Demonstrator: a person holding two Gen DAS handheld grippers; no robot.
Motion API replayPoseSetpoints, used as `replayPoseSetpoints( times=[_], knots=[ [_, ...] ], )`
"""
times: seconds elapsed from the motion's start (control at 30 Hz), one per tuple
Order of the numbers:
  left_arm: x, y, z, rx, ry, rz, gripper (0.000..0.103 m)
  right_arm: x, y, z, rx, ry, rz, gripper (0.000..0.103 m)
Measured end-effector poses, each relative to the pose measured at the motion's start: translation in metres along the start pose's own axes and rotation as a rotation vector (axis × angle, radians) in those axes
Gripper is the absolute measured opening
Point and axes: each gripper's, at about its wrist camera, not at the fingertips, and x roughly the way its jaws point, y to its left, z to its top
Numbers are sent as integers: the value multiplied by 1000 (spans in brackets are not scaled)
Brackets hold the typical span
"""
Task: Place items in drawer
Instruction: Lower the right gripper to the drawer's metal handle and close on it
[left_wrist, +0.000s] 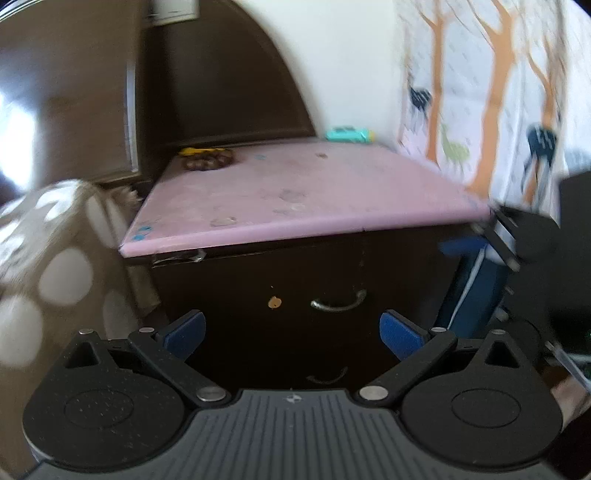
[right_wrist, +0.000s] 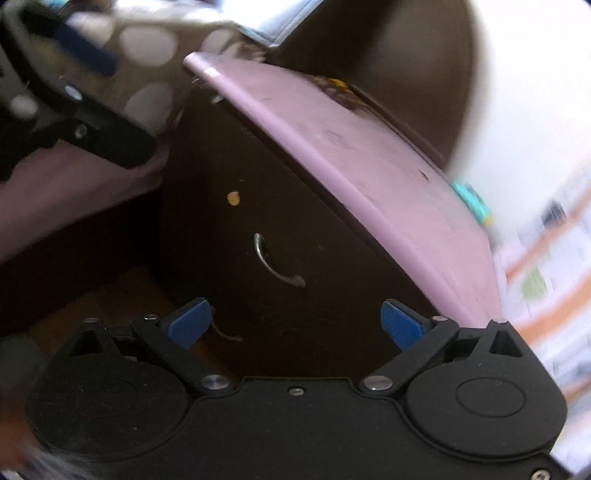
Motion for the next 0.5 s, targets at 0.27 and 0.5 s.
replayPoseSetpoints(
  times=[0.27, 0.5],
  knots=[
    [18, 40, 8, -248, 25, -31, 102, 62, 15, 15, -283, 20, 0, 50],
    [26, 56, 8, -314, 23, 9, 102, 96, 22, 23, -448, 56, 48, 49]
  ],
)
